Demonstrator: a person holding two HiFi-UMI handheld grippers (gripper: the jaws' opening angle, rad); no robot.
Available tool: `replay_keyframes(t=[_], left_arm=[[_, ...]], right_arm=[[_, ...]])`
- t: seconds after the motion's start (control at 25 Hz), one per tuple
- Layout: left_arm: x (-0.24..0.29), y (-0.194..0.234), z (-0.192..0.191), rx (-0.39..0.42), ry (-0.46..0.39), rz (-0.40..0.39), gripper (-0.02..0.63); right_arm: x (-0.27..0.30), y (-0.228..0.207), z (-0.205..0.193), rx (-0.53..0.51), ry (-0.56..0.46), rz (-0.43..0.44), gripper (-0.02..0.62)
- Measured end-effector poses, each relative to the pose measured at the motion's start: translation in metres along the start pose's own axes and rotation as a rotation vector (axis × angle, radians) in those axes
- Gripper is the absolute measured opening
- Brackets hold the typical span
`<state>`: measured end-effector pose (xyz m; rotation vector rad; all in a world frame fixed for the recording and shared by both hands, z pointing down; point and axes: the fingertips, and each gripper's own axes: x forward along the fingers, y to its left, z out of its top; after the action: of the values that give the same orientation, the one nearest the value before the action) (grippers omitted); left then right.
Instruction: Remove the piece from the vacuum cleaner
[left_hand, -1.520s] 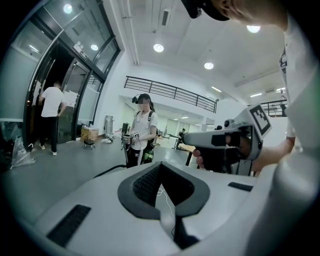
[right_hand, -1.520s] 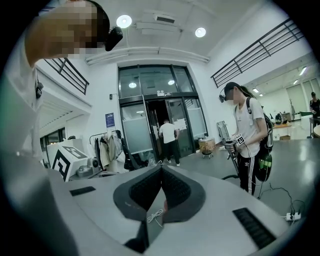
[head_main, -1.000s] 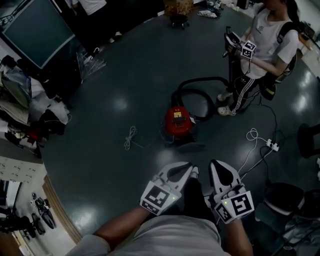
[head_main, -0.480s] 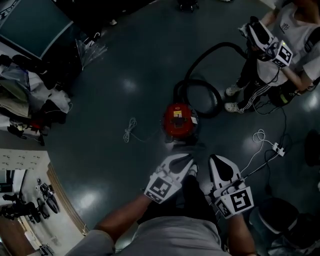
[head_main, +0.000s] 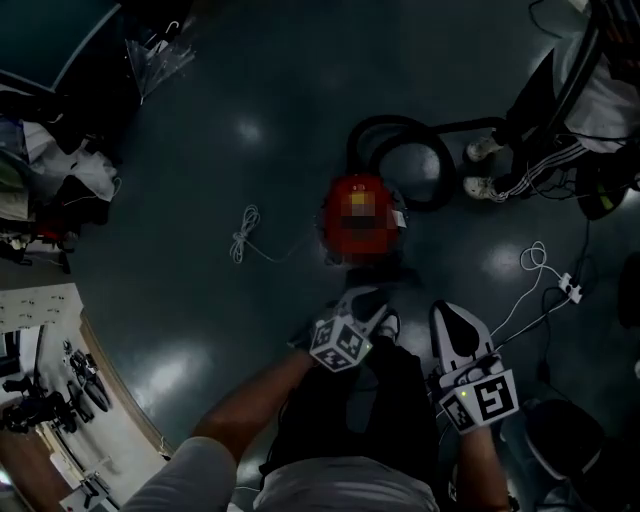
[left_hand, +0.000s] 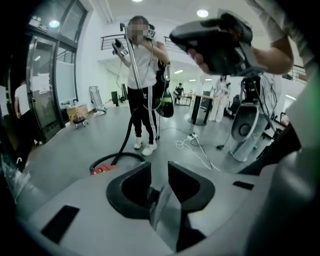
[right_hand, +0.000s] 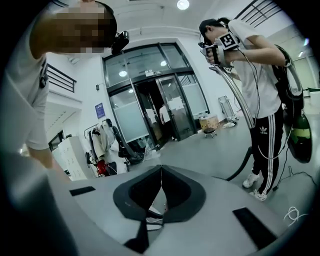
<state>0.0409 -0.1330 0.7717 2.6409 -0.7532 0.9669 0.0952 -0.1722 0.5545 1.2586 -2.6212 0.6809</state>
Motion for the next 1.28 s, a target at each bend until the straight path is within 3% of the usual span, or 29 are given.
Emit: replay_keyframes(t=[0.2,0.44,0.72,1.04,1.28], left_arm=[[0.085,0.011,-0.097,0.063,0.159,-0.045,0.095],[0.141,0.008,-0.161,0.123,0.262,-0.084,0.100],[0.162,0.005,-0.185,0.141,0.290,-0.095,0.100],[0.180,0.001,-0.197,0.220,0.295,-0.107,0.098],[0.182,0.004,-0.198,0.199,0.290,-0.132,0.041]], right_arm=[[0.040,-0.018,-0.048,0.013,0.006,0.009,0.017],[0.059,-0.035,-0.087,0.019,0.043,-0.003,0.017],[0.054,-0.046,-0.105,0.018,0.078,-0.032,0.017],[0.058,-0.051,-0.113,0.011,0.076,-0.032,0.017],[0.056,-0.055,-0.115,0.016,0.080,-0.039,0.017]])
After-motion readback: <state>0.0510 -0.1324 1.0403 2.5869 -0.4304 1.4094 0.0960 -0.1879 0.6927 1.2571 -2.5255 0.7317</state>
